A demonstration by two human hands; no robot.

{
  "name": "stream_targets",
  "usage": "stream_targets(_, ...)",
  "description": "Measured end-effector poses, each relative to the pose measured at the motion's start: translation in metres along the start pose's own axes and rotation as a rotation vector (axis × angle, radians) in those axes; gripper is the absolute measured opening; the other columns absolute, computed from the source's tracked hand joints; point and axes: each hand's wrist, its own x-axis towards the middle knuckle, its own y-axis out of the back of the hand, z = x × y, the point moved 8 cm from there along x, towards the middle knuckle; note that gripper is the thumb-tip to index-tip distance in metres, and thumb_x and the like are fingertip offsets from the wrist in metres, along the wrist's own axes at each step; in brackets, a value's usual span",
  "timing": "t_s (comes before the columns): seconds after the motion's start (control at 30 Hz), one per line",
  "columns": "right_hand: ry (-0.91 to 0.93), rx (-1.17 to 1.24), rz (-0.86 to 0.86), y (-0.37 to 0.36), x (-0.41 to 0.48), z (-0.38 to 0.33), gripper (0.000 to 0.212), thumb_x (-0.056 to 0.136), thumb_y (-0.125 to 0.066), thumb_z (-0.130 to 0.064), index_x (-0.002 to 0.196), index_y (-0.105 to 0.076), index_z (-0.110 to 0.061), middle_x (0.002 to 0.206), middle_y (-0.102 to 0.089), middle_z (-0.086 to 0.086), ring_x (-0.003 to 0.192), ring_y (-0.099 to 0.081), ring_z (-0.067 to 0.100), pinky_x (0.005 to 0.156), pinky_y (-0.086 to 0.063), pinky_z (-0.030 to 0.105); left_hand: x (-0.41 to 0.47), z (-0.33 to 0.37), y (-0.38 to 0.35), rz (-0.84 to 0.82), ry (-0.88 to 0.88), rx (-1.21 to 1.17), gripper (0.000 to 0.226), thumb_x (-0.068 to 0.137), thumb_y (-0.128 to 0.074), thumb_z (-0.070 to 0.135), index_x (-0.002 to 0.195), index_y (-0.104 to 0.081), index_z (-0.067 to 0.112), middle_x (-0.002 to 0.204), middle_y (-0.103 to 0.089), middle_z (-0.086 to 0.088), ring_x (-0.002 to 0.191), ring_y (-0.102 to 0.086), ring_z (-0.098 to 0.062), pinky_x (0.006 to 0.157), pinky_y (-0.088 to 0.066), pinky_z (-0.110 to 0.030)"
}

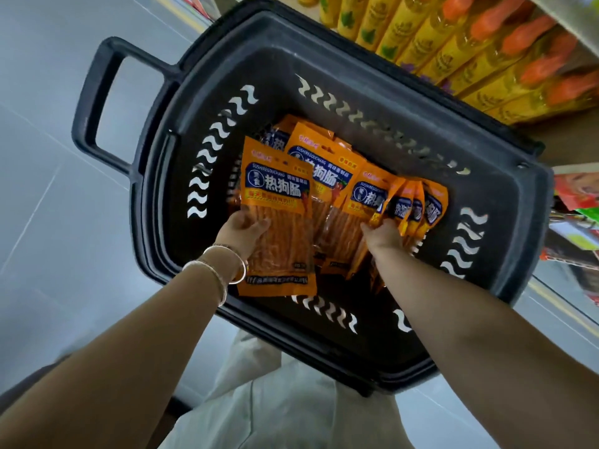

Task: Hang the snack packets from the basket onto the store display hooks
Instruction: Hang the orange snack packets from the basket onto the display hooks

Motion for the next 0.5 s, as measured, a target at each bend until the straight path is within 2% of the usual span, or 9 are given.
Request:
stream_targets(0.07, -0.016, 0.042, 0.019, 0.001, 0.003, 0.001, 0.015, 0.093, -0.053, -0.027, 0.105, -0.056, -0.018, 0.104, -0.062, 0.007, 0.092, -0.058, 0.027, 0.081, -0.044, 0.032, 0.0, 0.002, 0.001, -0.004, -0.001, 0.0, 0.029, 0.086, -0.062, 0.039, 0.107, -0.057, 0.019, 0.096, -0.066, -0.003, 0.086, -0.065, -0.025, 0.078, -0.055, -0.04)
stream_targets(0.1, -0.01, 0.062, 0.022, 0.003, 0.001, 0.002, 0.011, 0.093, -0.051, -0.023, 0.101, -0.057, -0.019, 0.102, -0.062, 0.008, 0.087, -0.057, 0.025, 0.08, -0.045, 0.031, -0.001, 0.003, 0.002, -0.002, -0.003, -0.014, 0.027, 0.086, -0.062, 0.038, 0.105, -0.057, 0.02, 0.095, -0.066, -0.003, 0.087, -0.065, -0.027, 0.08, -0.055, -0.043)
stream_targets(0.2, 0.068, 0.118, 0.015, 0.013, -0.016, 0.001, 0.013, 0.093, -0.049, -0.022, 0.103, -0.058, -0.021, 0.089, -0.06, 0.0, 0.08, -0.056, 0.019, 0.066, -0.044, 0.027, -0.009, 0.008, 0.008, 0.012, -0.026, -0.086, 0.025, 0.086, -0.062, 0.037, 0.106, -0.056, 0.023, 0.097, -0.067, -0.001, 0.086, -0.066, -0.022, 0.078, -0.055, -0.039)
stream_targets(0.3, 0.152, 0.284, 0.012, 0.034, -0.048, 0.001, 0.008, 0.094, -0.046, -0.028, 0.093, -0.054, -0.025, 0.089, -0.059, 0.0, 0.083, -0.057, 0.019, 0.073, -0.047, 0.034, -0.023, 0.018, 0.013, 0.002, -0.077, -0.148, 0.017, 0.087, -0.063, 0.034, 0.102, -0.058, 0.026, 0.095, -0.067, 0.002, 0.081, -0.066, -0.016, 0.063, -0.053, -0.028)
stream_targets(0.37, 0.177, 0.443, 0.118, 0.058, -0.073, 0.002, 0.014, 0.096, -0.04, -0.027, 0.087, -0.051, -0.022, 0.08, -0.056, 0.0, 0.073, -0.056, 0.016, 0.065, -0.043, 0.03, -0.034, 0.024, 0.016, -0.019, -0.094, -0.205, 0.009, 0.087, -0.063, 0.031, 0.095, -0.059, 0.03, 0.094, -0.068, 0.002, 0.08, -0.067, -0.015, 0.06, -0.053, -0.027)
stream_targets(0.43, 0.17, 0.591, 0.257, 0.083, -0.097, 0.001, 0.019, 0.097, -0.034, -0.021, 0.083, -0.046, -0.019, 0.071, -0.048, -0.003, 0.063, -0.048, 0.011, 0.058, -0.035, 0.027, -0.047, 0.034, 0.019, -0.042, -0.125, -0.242, 0.012, 0.087, -0.064, 0.03, 0.098, -0.059, 0.027, 0.097, -0.069, 0.0, 0.084, -0.067, -0.018, 0.07, -0.056, -0.034)
stream_targets(0.5, 0.153, 0.722, 0.293, 0.097, -0.118, -0.005, 0.019, 0.098, -0.031, -0.019, 0.089, -0.048, -0.018, 0.071, -0.048, -0.004, 0.063, -0.046, 0.01, 0.055, -0.033, 0.026, -0.061, 0.045, 0.023, -0.071, -0.168, -0.238, 0.023, 0.087, -0.064, 0.028, 0.107, -0.057, 0.021, 0.102, -0.067, -0.002, 0.089, -0.066, -0.021, 0.08, -0.055, -0.04)
